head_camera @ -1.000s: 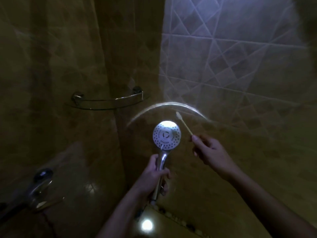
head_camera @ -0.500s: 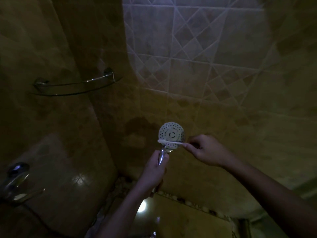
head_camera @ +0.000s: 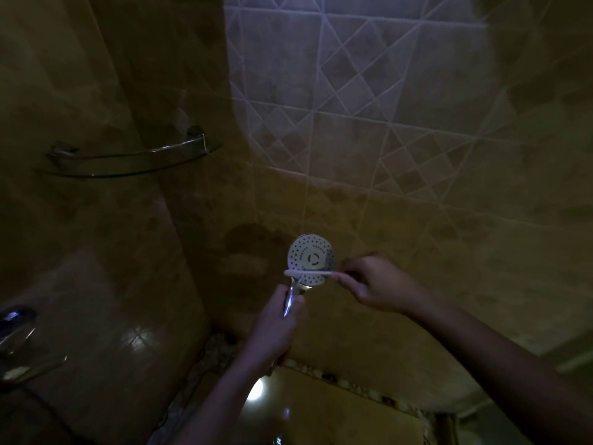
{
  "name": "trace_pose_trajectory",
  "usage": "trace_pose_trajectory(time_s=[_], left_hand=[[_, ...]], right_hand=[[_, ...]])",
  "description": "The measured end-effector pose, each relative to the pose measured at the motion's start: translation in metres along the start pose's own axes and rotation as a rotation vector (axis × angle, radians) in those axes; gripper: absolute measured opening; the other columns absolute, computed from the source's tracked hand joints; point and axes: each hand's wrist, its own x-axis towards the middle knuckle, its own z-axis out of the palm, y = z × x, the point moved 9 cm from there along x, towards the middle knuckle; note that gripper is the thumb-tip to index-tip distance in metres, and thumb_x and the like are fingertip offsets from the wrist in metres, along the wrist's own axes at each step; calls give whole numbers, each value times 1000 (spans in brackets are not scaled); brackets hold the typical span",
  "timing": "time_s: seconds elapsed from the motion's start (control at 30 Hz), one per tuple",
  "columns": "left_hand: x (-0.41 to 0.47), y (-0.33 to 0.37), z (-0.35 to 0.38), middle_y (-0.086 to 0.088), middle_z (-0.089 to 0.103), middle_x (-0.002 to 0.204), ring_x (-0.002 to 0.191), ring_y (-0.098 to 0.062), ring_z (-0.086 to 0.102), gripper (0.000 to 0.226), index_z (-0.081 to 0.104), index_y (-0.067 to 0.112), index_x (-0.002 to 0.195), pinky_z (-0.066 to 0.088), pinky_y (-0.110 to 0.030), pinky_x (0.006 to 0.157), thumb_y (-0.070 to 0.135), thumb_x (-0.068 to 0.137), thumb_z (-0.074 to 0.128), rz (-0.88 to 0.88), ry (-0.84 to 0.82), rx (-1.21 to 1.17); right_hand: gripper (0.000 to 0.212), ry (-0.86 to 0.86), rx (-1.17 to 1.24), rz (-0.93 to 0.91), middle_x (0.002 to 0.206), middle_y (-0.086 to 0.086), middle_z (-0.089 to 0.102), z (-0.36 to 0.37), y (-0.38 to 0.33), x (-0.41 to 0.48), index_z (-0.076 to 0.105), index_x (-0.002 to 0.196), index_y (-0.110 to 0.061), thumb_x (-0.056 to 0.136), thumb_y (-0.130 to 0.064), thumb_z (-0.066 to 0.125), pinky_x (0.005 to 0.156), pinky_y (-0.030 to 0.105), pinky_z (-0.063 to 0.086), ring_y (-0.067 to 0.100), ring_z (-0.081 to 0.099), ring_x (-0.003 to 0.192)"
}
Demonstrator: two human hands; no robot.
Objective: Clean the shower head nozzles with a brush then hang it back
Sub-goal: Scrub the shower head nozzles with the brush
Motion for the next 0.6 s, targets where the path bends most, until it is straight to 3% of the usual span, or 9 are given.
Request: trace_pose_trajectory(time_s=[0.1, 0.17, 0.23, 0.3, 0.37, 0.4, 0.47, 0.53, 0.6], left_hand=[[2, 0, -5, 6, 56, 75, 69, -12, 51, 14, 58, 21, 100, 39, -32, 60, 32, 103, 51, 5, -6, 0], [3, -2, -8, 4, 56, 77, 70, -14, 51, 14, 58, 21, 100, 39, -32, 63, 32, 103, 50, -3, -8, -23], [5, -3, -8, 2, 60, 81, 73, -16, 53, 14, 59, 22, 101, 42, -34, 67, 32, 103, 50, -18, -22, -62], [6, -5, -10, 2, 65, 87, 78, -16, 58, 13, 60, 25, 102, 45, -35, 70, 33, 103, 50, -13, -12, -58], [6, -6, -11, 3, 63, 83, 74, -13, 56, 12, 60, 27, 99, 44, -34, 67, 34, 102, 50, -3, -10, -48], [6, -8, -12, 4, 60, 79, 71, -12, 54, 12, 60, 27, 98, 43, -34, 64, 34, 102, 50, -3, -9, -45], [5, -14, -13, 7, 55, 72, 65, -11, 50, 12, 59, 29, 97, 40, -32, 56, 35, 102, 50, -16, -12, -55], [4, -19, -13, 11, 52, 66, 59, -10, 47, 12, 59, 33, 94, 35, -29, 48, 35, 102, 51, -39, -40, -103], [3, -22, -15, 16, 53, 61, 52, -5, 47, 16, 59, 39, 88, 34, -25, 43, 36, 102, 51, -57, -51, -130]], right_hand=[[32, 274, -80, 221, 59, -10, 53, -31, 35, 11, 50, 69, -32, 100, -39, 53, 52, 26, 37, 7, 51, 50], [30, 369, -142, 212, 58, -10, 52, -45, 35, 13, 53, 70, -30, 99, -37, 55, 50, 27, 35, 11, 50, 50], [25, 160, 19, 92, 60, -9, 56, -22, 19, 13, 57, 75, -37, 96, -47, 51, 48, 17, 38, 5, 53, 52], [24, -28, 30, -2, 61, -12, 58, 8, 4, 5, 58, 78, -43, 96, -56, 46, 46, 12, 40, 4, 56, 53], [34, 44, -2, 129, 68, -11, 60, 2, 16, 10, 62, 85, -31, 97, -57, 44, 51, 18, 44, 7, 57, 56], [36, 149, -64, 252, 70, -7, 60, -14, 28, 13, 63, 84, -22, 99, -51, 46, 55, 28, 46, 13, 58, 59], [34, 340, -198, 302, 64, 1, 57, -37, 33, 17, 58, 74, -18, 101, -38, 52, 57, 36, 45, 22, 57, 59], [31, 231, -40, 181, 63, -5, 58, -24, 18, 16, 61, 76, -22, 99, -41, 52, 53, 35, 46, 13, 58, 55], [24, 2, 40, 18, 61, -10, 58, 9, -8, 9, 61, 82, -34, 98, -47, 49, 46, 19, 43, 5, 56, 52]])
